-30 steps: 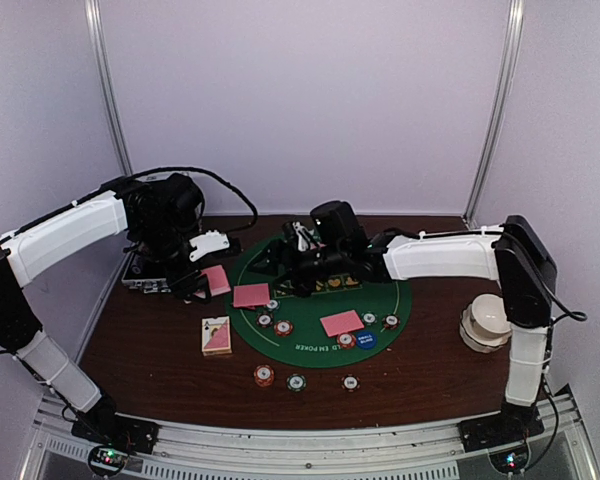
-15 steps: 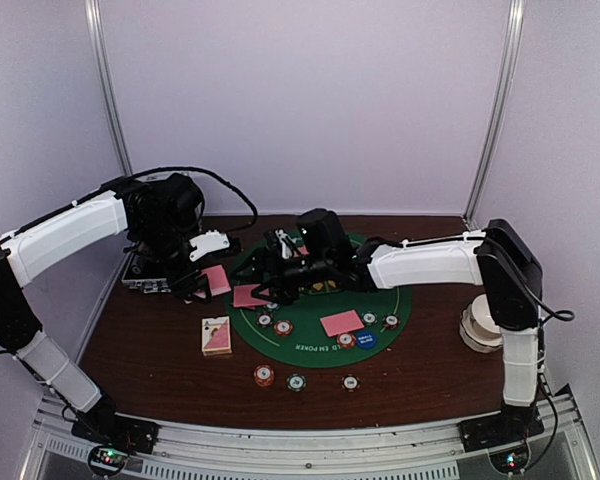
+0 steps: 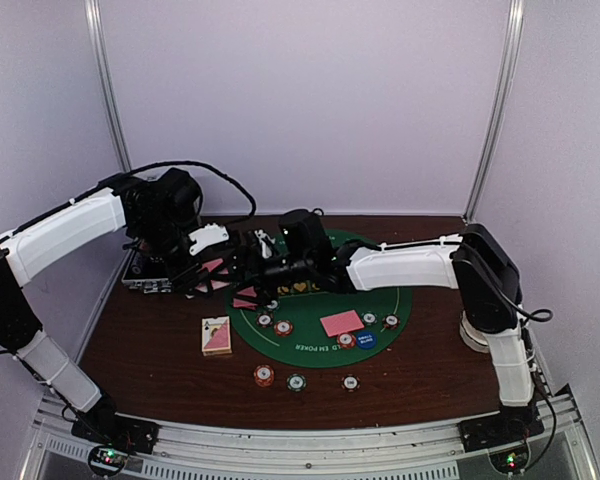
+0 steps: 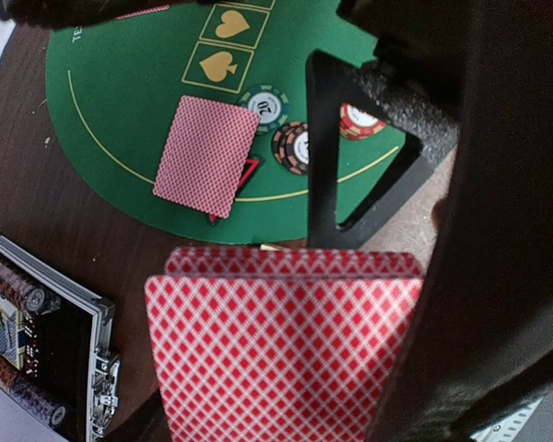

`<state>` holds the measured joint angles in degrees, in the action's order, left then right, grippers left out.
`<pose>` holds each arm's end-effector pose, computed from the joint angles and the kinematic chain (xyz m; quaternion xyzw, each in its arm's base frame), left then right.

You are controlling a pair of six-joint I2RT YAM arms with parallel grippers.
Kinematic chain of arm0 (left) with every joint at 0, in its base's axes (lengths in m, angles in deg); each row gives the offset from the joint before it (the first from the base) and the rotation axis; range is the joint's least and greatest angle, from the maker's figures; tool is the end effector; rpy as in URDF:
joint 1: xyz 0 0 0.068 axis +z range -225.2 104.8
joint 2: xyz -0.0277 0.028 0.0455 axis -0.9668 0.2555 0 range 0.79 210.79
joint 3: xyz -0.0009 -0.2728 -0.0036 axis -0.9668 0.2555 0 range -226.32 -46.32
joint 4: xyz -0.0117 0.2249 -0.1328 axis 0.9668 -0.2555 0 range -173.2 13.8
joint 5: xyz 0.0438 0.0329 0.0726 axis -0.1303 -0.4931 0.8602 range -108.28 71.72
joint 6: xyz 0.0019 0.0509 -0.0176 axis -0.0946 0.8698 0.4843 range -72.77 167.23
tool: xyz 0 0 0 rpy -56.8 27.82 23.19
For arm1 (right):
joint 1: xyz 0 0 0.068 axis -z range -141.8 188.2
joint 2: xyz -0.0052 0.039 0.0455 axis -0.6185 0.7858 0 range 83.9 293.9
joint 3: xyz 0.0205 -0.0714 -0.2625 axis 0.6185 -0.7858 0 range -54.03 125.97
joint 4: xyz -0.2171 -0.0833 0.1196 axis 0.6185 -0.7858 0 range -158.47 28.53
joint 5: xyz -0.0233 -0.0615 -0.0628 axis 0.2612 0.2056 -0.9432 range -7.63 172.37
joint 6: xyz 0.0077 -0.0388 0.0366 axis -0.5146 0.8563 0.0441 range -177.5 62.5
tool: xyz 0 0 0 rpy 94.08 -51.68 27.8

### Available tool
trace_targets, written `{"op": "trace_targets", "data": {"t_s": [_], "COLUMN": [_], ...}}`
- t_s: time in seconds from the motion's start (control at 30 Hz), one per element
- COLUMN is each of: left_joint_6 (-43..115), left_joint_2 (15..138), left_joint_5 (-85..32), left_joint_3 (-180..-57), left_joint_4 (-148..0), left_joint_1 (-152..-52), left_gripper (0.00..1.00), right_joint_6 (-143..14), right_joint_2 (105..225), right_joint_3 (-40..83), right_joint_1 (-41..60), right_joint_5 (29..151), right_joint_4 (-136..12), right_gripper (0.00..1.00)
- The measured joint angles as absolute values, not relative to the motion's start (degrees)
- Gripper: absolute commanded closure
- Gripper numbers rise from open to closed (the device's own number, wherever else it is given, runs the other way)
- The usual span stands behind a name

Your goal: Distribute texas hold em gaming equipment

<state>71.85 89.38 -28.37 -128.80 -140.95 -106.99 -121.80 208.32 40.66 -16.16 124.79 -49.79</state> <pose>0.2511 -0.1630 0.3080 0.4772 0.8587 -0.0969 0.1598 0.2759 0.4262 0.2309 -0.1465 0.7700 0.6204 0.0276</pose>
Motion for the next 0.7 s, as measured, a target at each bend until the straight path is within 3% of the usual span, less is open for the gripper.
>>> {"op": "trace_targets", "data": {"t_s": [0.4, 0.7], "left_joint_6": [71.8, 71.7], "left_joint_2": [89.8, 90.4], "left_joint_5": [-29.3, -30.1], "left_joint_3": [-130.2, -131.1], "left_joint_4": [-141.3, -141.6], "left_joint_1": [-107.0, -107.0], "left_gripper": [1.0, 1.0], "right_joint_6": [-125.9, -127.8], "right_joint_2": [212.0, 214.6], "right_joint_3": [44.0, 46.2], "right_joint_1": [-16.6, -16.6], "right_joint_5": [127.0, 127.4], "right_joint_4": [-46.3, -44.7], "right_gripper": [0.19, 0.26]}}
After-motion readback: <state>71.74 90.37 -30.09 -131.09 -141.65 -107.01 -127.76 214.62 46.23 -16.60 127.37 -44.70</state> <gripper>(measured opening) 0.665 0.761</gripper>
